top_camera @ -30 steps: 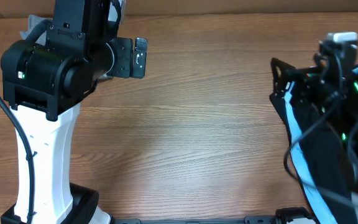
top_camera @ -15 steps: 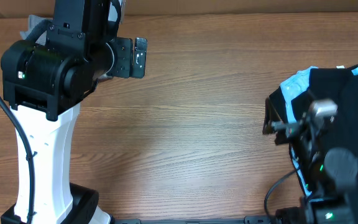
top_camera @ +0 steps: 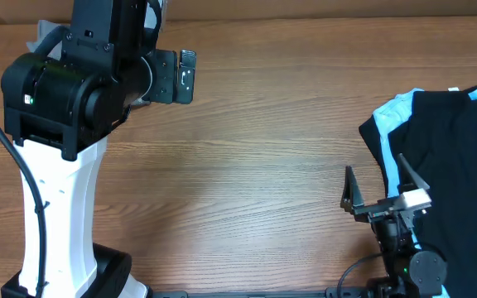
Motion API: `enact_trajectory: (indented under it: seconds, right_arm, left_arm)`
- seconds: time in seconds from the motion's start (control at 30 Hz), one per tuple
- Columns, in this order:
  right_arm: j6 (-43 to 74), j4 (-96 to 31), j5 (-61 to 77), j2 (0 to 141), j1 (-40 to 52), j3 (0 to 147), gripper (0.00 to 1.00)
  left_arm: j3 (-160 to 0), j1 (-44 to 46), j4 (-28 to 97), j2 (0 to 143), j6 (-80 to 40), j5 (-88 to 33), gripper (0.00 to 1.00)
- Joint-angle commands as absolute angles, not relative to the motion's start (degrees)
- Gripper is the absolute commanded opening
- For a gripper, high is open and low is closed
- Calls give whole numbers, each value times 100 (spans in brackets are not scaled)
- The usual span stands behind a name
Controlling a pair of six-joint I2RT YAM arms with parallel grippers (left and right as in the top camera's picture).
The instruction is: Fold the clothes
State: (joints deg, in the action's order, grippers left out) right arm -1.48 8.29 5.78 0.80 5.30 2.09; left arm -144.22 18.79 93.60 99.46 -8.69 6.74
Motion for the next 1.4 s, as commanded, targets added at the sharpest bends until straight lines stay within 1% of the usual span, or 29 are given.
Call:
enact_trajectory:
  seconds: [0.0, 0.17, 0.37, 1.2, 1.3, 1.37]
  right_arm:
    - [-106, 692, 628, 14, 548, 43, 100]
    - [-108, 521, 628, 14, 548, 43, 100]
    - [-110, -467, 613, 16, 548, 45, 100]
    - [-110, -423, 607, 45, 545, 47, 100]
    - [-110, -423, 607, 45, 545, 47, 100]
    - [-110, -423, 604, 45, 545, 47, 100]
  left_arm:
    - [-14400, 1907, 9343, 9966, -945, 744, 100]
    - [-14400, 1909, 9343, 9966, -945, 746, 100]
    - [-14400, 1911, 9343, 9966, -945, 746, 100]
    - [-14400, 1909, 9362, 9966, -943, 746, 100]
    - [-14400, 1905, 9583, 9946, -939, 790, 100]
    - [-14400, 1905, 9489, 9911, -760, 978, 100]
